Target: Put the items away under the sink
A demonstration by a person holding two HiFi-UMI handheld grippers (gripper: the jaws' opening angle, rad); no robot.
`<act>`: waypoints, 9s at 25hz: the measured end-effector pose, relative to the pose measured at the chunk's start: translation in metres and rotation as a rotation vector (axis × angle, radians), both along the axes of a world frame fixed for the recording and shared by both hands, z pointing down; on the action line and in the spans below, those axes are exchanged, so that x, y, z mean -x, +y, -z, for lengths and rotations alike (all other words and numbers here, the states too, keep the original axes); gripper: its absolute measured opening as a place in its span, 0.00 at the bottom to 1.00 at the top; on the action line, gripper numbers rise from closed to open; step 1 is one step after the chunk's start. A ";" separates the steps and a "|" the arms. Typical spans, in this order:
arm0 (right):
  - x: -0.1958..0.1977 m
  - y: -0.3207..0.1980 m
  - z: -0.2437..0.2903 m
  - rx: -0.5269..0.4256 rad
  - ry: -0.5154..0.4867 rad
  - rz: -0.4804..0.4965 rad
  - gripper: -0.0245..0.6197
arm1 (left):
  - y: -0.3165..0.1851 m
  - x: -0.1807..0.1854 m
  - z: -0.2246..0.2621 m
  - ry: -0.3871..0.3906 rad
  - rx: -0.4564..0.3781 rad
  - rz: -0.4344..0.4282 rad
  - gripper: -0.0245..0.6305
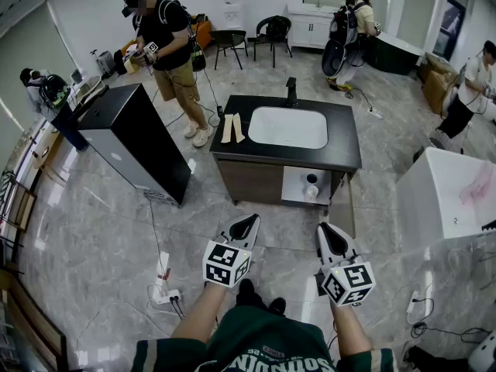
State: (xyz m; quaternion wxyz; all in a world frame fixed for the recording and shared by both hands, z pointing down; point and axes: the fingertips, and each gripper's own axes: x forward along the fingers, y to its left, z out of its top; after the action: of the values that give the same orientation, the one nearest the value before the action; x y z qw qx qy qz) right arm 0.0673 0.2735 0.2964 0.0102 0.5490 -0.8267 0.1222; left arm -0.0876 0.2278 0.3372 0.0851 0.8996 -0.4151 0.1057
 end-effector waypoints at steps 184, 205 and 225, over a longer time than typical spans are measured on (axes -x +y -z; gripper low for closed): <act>-0.084 -0.119 -0.112 0.169 0.041 -0.156 0.11 | -0.150 -0.153 -0.174 -0.026 0.225 -0.299 0.06; -0.120 -0.248 -0.283 0.079 0.156 -0.129 0.11 | -0.213 -0.189 -0.414 -0.005 0.353 -0.339 0.06; -0.172 -0.345 -0.574 -0.060 0.197 -0.180 0.10 | -0.364 -0.264 -0.689 0.042 0.257 -0.287 0.06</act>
State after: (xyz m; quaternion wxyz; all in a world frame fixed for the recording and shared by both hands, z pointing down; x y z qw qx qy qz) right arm 0.2398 -0.0716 0.8706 0.0639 0.6306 -0.7723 0.0433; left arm 0.1763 -0.1363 1.0261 0.1921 0.9332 -0.2639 0.1502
